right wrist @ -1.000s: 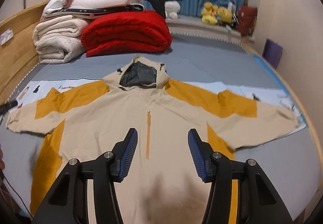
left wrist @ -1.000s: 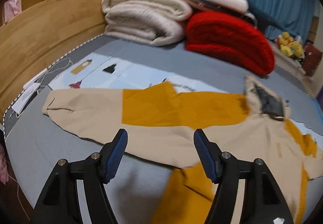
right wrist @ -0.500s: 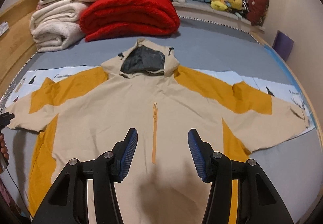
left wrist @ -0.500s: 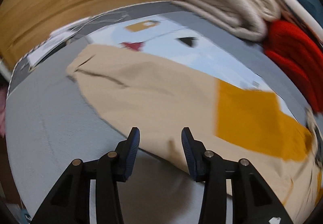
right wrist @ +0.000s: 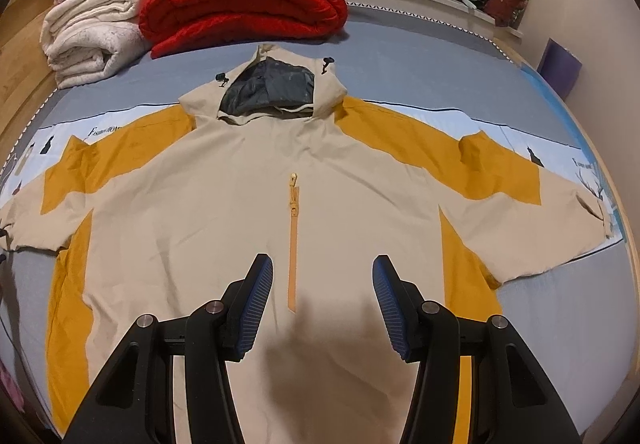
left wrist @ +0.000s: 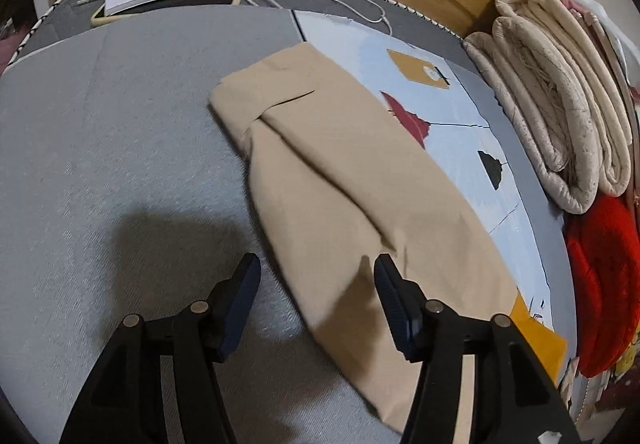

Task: Fold large clothes
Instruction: 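Move the left tool to the sleeve end nearest it, then grasp the sleeve cuff with the left tool and fold it across the jacket body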

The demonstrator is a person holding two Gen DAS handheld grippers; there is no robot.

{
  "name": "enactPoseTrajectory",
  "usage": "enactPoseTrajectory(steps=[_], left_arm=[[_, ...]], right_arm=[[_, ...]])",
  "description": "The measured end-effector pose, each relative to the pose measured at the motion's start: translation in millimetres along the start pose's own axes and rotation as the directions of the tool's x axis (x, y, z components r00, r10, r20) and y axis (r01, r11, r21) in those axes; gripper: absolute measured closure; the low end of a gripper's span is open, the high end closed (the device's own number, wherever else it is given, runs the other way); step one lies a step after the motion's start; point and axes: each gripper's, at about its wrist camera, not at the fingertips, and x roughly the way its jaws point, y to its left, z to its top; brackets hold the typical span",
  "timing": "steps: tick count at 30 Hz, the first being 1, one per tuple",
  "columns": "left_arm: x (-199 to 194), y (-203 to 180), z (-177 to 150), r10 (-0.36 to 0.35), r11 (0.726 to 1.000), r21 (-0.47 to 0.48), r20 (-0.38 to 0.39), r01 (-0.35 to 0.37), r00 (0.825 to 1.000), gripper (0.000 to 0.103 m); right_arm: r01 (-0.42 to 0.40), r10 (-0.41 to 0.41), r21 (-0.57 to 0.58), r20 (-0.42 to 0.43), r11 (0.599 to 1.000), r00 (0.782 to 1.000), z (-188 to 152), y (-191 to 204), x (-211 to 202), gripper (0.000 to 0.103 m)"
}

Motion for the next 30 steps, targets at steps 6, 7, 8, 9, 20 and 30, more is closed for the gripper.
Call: enactPoseTrajectory(steps=[6,7,8,9,20,30], left_arm=[[3,-10,-3,-0.020,1.000,0.021,0.000,0.020,1.000,0.096],[1,-10,-3,-0.029,0.999,0.015,0.007,0.029,1.000,0.098],[-1,-12,-2,-0.035,0.999,0.012,0.015,0.035,0.999,0.100],[-5,-15,-1,-0.041,0.999,0.011,0.022,0.041,0.999,0.101],[-119,-167,-76,-0.330,0.872,0.393,0.037,0.290,0.943,0.103],[-216,-304,-298,-0.480,0.485,0.668,-0.337,0.565,0.810,0.103]], right_arm=[[0.005,-0.005,0.000,-0.007,1.000,1.000,0,-1,4,0.050],[0.003,-0.003,0.003,-0.010,1.000,1.000,0,-1,4,0.050],[0.001,-0.001,0.006,-0.011,1.000,1.000,0,-2,4,0.050],[0.001,-0.001,0.008,-0.013,1.000,1.000,-1,-3,4,0.050],[-0.018,0.018,0.045,-0.013,0.999,1.000,1,-13,4,0.057],[-0.082,0.083,0.061,-0.029,0.995,0.996,-1,-22,9,0.047]])
